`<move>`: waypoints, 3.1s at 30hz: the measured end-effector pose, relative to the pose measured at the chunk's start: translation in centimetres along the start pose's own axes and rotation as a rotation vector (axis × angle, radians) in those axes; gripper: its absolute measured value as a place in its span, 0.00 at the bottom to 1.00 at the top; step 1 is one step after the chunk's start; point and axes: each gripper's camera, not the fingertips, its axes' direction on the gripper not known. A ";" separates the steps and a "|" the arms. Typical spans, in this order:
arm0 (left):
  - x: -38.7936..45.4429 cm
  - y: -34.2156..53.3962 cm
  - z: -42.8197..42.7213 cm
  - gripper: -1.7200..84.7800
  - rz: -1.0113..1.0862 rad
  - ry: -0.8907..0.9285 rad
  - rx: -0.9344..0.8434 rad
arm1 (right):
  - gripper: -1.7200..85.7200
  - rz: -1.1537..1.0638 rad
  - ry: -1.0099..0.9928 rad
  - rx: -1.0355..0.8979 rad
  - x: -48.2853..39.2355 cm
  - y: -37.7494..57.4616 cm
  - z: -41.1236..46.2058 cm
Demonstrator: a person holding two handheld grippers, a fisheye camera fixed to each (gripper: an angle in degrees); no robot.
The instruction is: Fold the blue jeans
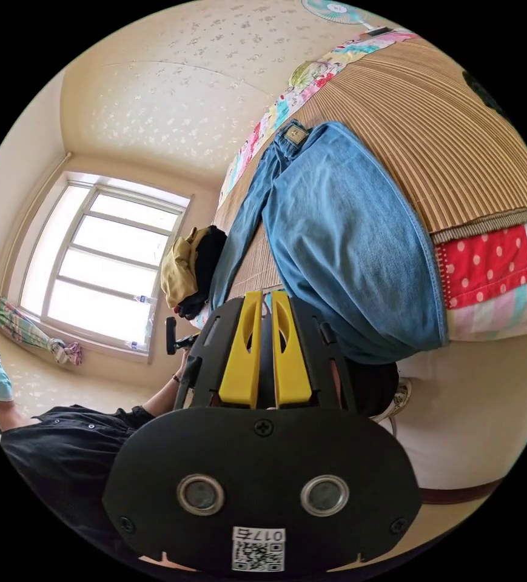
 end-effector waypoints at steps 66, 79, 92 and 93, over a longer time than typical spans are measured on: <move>-0.4 11.3 -21.7 0.02 -0.033 1.598 0.237 | 0.05 -0.305 -0.320 -0.057 -14.7 5.0 -10.9; 0.2 12.0 -18.4 0.02 -0.262 1.352 0.210 | 0.19 -0.059 -0.753 -0.444 -11.4 10.9 1.7; -3.2 9.3 -21.3 0.02 -0.111 0.970 0.026 | 0.04 0.003 -0.390 -0.553 -10.4 9.3 -2.6; -3.3 9.3 -20.4 0.02 -0.120 0.927 -0.022 | 0.04 0.000 -0.197 -0.613 -10.1 9.9 -1.8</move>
